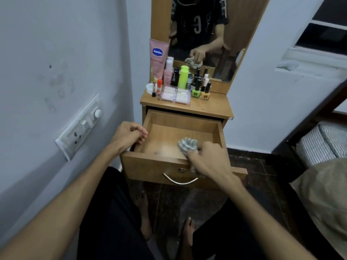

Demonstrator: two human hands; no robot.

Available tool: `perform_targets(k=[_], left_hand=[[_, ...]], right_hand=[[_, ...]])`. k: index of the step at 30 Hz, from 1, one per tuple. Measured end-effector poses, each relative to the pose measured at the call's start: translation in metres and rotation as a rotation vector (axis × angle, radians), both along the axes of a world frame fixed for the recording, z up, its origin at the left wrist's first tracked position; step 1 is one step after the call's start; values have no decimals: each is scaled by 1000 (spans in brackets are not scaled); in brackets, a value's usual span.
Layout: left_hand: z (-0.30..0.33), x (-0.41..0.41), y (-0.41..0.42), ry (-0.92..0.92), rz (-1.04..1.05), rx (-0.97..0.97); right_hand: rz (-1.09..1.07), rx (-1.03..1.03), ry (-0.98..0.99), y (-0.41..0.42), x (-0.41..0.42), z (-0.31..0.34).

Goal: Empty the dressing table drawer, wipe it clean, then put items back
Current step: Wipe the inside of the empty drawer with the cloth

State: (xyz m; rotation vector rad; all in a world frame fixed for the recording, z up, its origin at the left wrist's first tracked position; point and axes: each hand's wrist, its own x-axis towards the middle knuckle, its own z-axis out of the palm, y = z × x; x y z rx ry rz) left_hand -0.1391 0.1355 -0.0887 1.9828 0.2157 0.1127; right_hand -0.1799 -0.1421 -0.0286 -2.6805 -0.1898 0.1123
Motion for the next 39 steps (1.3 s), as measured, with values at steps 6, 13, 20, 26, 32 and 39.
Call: perform_targets(k=[6,13,20,26,32,39], left_hand=[[7,-3,4,36,-27,-67],[20,-7,27,289,-211,-344],[23,-13,-13,133,-227,248],[18,-21,-27,91,-227,378],[20,-19,-29,117,-254,386],[19,-14,-29,141,-264,458]], right_hand=[[281,235,-115,115,-17,-9],[714,-49,-498,122,-43,-49],[938,-161,-812,111,-38,-77],[866,-531,-519,112,-43,-125],[736,-606,-147,91,-56,-158],[769,-117,-748,61,-55,-106]])
